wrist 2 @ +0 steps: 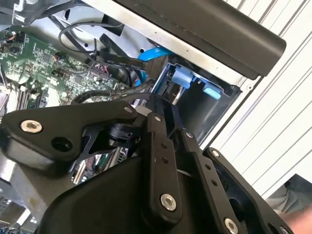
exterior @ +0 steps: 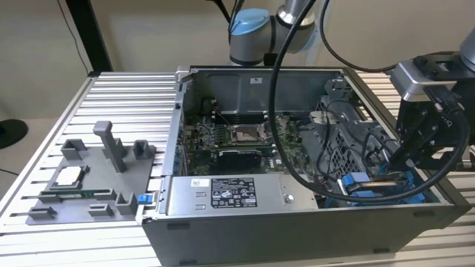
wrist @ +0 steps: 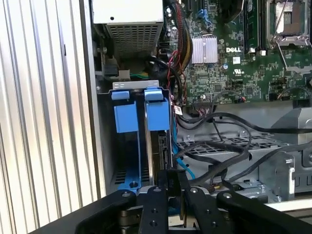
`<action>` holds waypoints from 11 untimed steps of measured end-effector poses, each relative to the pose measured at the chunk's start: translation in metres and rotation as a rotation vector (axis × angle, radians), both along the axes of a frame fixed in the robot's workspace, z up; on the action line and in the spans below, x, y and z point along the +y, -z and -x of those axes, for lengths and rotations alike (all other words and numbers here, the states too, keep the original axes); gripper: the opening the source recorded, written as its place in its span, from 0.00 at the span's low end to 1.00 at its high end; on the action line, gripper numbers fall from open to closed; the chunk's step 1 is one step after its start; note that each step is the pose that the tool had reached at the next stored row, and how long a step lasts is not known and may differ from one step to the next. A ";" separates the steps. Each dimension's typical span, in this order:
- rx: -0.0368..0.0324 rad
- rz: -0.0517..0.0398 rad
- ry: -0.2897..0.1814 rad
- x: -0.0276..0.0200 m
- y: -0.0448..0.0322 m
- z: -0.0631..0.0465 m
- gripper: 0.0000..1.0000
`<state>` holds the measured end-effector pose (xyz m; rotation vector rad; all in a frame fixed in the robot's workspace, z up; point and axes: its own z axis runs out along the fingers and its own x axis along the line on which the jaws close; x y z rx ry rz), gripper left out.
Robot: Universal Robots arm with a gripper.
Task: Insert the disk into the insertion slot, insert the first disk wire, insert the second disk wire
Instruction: 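Insert the first disk wire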
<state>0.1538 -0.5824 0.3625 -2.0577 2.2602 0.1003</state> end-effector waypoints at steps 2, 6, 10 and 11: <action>0.0000 -0.0001 -0.001 -0.0001 0.0025 -0.001 0.00; 0.0000 0.0002 -0.003 -0.0001 0.0029 -0.001 0.00; 0.0000 0.0015 -0.003 0.0012 0.0067 -0.002 0.00; 0.0000 0.0025 -0.003 0.0021 0.0082 -0.002 0.00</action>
